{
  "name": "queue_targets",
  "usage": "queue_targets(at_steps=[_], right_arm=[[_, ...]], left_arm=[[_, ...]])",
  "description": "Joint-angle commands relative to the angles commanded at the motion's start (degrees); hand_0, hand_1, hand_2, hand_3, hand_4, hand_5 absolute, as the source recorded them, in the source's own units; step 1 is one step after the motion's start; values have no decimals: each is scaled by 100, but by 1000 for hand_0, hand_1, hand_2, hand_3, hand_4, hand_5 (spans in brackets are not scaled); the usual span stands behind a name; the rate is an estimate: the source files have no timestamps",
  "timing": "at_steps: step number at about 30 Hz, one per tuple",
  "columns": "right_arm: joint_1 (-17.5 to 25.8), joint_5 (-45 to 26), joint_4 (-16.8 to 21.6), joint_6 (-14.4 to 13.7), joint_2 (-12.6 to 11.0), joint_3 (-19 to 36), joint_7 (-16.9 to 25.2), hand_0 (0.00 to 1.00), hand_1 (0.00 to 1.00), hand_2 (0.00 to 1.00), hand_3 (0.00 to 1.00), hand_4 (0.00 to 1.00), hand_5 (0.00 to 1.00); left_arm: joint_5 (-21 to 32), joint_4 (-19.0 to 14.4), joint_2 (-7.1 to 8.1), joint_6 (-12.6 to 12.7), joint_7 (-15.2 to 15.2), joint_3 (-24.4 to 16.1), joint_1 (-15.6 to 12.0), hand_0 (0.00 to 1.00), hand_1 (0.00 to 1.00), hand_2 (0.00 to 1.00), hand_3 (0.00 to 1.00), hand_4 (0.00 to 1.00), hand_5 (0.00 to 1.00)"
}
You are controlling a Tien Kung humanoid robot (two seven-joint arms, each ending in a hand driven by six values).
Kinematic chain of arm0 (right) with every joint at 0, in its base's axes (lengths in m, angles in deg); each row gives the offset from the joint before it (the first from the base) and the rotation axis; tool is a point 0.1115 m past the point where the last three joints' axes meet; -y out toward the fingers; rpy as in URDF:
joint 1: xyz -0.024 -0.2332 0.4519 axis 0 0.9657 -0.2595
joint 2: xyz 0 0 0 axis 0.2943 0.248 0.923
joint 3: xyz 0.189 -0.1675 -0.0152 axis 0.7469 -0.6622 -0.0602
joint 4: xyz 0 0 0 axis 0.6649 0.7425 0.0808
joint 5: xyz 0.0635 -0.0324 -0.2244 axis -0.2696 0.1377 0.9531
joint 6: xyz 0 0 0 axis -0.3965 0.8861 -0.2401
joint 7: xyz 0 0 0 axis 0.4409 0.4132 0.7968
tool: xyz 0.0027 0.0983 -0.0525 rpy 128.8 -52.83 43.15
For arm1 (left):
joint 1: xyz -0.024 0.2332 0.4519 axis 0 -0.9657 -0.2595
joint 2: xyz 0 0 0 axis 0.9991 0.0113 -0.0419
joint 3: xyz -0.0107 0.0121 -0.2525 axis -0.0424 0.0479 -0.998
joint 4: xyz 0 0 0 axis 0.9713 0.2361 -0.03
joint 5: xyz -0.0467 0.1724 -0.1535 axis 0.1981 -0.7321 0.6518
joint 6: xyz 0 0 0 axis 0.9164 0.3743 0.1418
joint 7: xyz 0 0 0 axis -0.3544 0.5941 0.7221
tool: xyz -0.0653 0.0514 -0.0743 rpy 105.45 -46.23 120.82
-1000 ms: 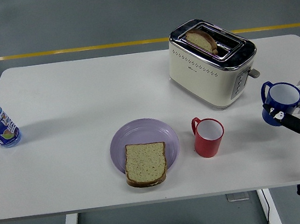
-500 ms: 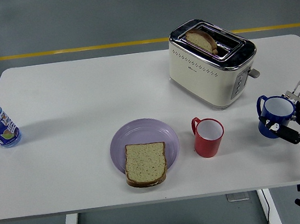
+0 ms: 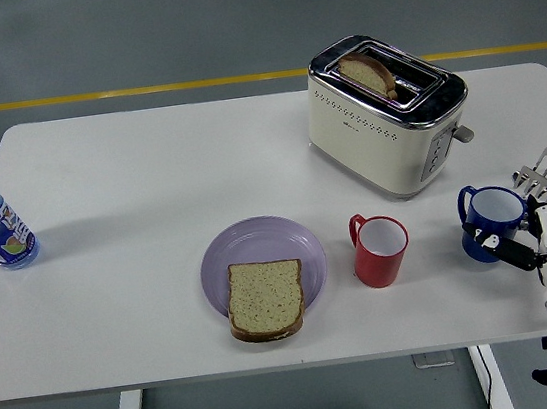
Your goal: Pick up the cup,pour liquid into bread,place the cup on the desk
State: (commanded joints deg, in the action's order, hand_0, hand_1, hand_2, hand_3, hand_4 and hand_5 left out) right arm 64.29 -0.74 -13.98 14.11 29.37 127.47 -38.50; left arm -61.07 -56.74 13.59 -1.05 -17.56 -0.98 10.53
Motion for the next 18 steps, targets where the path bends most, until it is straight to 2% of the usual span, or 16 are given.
queue_targets(at_steps=[18], right_arm=[[-120,159,-261,248,32,-71,-149,448,433,560,559,694,2]], left_arm=[[4,0,-6,-2,0,23,-19,669,737,740,635,399,998]])
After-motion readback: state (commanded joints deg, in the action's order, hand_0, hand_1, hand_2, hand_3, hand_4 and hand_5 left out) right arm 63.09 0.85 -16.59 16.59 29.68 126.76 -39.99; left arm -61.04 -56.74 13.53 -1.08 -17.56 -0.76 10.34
